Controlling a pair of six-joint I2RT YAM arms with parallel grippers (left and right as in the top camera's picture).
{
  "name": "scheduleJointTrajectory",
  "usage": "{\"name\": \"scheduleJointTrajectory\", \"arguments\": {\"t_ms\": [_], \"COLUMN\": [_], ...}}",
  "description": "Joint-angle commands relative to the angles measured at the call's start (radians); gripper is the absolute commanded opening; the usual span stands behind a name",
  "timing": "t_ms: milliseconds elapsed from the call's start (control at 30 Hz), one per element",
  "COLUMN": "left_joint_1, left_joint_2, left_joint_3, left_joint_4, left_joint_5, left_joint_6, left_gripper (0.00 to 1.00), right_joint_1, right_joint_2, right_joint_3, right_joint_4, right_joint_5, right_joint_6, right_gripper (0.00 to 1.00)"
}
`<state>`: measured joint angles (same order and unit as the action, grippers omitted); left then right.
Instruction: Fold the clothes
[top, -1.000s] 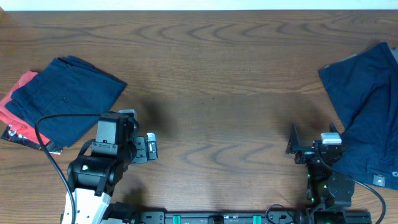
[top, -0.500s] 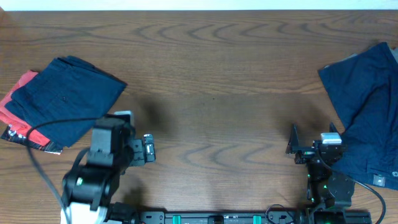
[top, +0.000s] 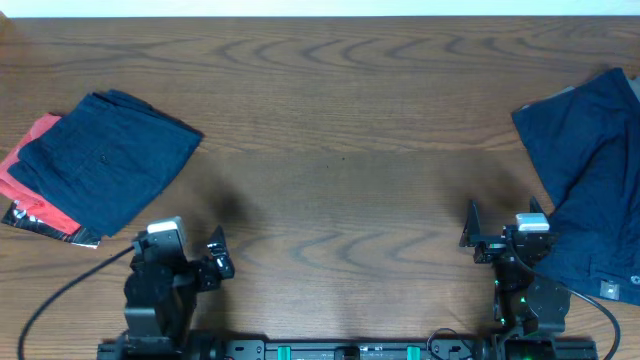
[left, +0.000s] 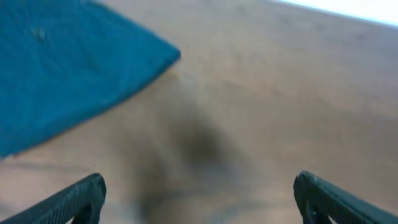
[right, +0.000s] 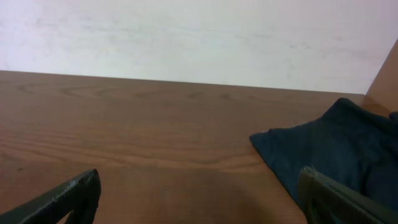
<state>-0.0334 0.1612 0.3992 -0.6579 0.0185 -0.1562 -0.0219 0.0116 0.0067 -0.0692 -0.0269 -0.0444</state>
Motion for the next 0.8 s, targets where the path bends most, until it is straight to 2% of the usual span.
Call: {"name": "scheduleJointTrajectory", "arguments": {"t_ms": [0, 267, 433, 600, 767], "left_joint_1": [0.007, 0.007, 0.007, 0.006, 0.006], "left_joint_2": [-0.081, -0.145, -0.16, -0.16, -0.159], "left_joint_3": [-0.088, -0.299, -0.396, -0.395, -0.395], "left_joint_4": [0.092, 0.518, 0.705, 0.697, 0.584], "left_joint_5": [-0.012, -0.011, -0.008, -0.005, -0.005], "left_joint_6": [0.014, 0.061, 0.116, 0.204, 0.204], "left_gripper": [0.98, 0.98, 0.98, 0.98, 0.98], "right_joint_1": [0.01, 0.01, 0.01, 0.01, 0.01], "right_joint_2": [-0.006, -0.006, -0.006, -0.006, -0.006], "right_joint_3": [-0.001, -0.001, -0.001, -0.001, -0.001], "right_joint_4": [-0.003, -0.003, -0.003, -0.003, -0.004], "right_joint_5": [-0.006, -0.006, -0.006, -0.006, -0.006], "right_joint_6": [0.004, 0.004, 0.004, 0.004, 0.004], "right_gripper": [0.99, 0.99, 0.99, 0.99, 0.99]}}
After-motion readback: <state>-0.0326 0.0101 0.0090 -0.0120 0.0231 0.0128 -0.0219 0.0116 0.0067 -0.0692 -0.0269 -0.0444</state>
